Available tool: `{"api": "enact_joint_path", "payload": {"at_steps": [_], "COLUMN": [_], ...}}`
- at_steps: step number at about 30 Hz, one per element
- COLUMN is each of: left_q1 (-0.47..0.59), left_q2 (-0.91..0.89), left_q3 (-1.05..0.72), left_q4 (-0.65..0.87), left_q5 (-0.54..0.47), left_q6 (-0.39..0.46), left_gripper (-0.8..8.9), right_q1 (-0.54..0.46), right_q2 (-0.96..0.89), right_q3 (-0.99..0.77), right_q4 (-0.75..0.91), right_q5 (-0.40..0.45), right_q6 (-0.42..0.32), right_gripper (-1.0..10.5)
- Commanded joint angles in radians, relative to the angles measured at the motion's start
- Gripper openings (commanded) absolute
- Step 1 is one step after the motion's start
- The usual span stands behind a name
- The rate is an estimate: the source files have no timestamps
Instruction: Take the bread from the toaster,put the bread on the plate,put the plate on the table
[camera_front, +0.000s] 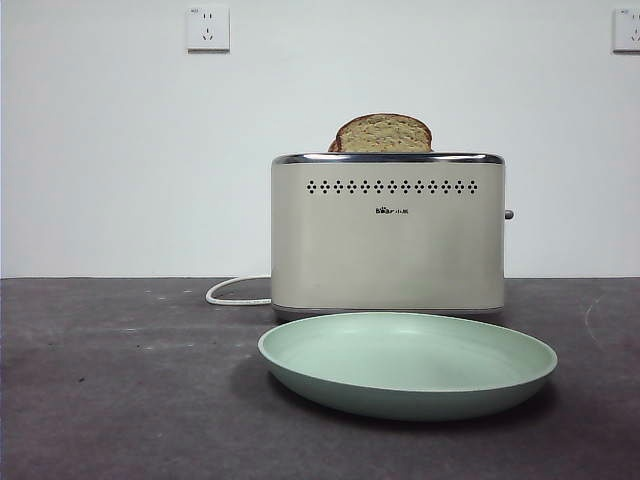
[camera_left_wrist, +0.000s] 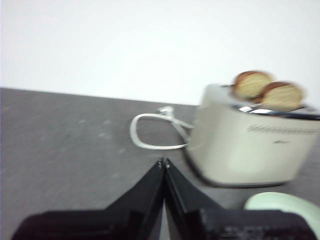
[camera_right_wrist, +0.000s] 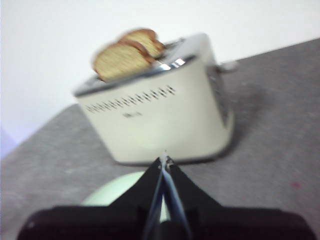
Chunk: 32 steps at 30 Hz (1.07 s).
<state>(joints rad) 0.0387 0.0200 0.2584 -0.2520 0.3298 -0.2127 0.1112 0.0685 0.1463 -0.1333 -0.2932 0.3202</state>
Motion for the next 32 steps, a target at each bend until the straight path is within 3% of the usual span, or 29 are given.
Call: {"api": "enact_joint_path", "payload": {"at_steps": [1, 5, 11, 18, 24, 32], "left_q1": [0.002, 0.002, 0.002, 0.002, 0.0, -0.007], "left_q2": [0.023, 0.079, 0.187, 0.303, 0.377, 0.397], "left_q3": [0.069, 0.183, 0.344, 0.494, 0.575, 0.581], "left_q4": [-0.029, -0.103, -0.219, -0.383, -0.563, -0.585], "left_q5": [0.053, 0.146, 0.313, 0.459, 0.49, 0.487], "left_q6": [-0.024, -0.024, -0.019, 0.017, 0.119, 0.136], "left_gripper": [-0.07, -0.07, -0.07, -0.07, -0.07, -0.03], "right_q1": [0.002, 0.002, 0.002, 0.003, 0.003, 0.003], "right_q2": [0.051, 0.161, 0.353, 0.533, 0.605, 0.606], "right_q3": [0.075, 0.223, 0.485, 0.745, 0.826, 0.826], "right_q4": [-0.017, -0.16, -0.441, -0.76, -0.935, -0.956], "right_q5": [-0.044, -0.114, -0.23, -0.258, -0.259, -0.257], "right_q6": [0.031, 0.005, -0.132, -0.307, -0.414, -0.422], "right_gripper": [-0.1, -0.1, -0.1, -0.1, -0.1, 0.1]}}
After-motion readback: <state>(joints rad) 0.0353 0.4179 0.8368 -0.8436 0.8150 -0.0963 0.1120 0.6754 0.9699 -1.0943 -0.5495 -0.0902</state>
